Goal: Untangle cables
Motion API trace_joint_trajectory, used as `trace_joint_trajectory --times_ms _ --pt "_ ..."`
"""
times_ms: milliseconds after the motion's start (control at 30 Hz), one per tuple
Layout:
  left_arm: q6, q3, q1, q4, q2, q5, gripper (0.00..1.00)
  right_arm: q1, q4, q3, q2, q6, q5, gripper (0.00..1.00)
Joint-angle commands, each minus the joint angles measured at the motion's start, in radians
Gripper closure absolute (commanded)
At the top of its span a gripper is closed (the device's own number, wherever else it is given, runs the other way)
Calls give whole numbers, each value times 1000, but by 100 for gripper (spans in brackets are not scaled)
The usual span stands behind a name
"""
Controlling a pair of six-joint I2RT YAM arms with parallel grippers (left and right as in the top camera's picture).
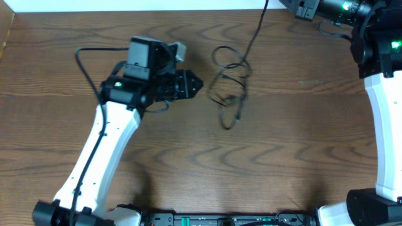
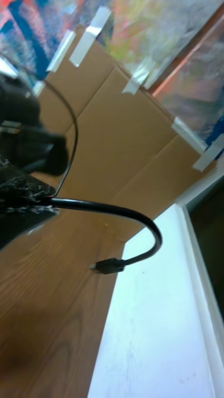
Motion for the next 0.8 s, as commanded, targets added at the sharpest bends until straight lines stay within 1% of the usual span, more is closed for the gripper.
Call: trace_joint_trajectory --times_ms 0,167,367,600,700,767 --pt "3 9 -50 46 45 24 62 18 47 20 -24 127 -26 99" --pt "3 9 -91 101 71 24 58 19 122 20 -24 218 -61 99" --pt "3 9 -135 158 71 24 50 19 211 20 -24 340 -92 99" --pt "3 9 -188 203 71 28 45 20 442 20 -24 493 -112 99" --pt "4 9 -199 219 71 85 44 20 446 20 -24 497 -112 99" --pt "7 9 -199 239 71 151 45 20 444 20 -23 497 -112 99"
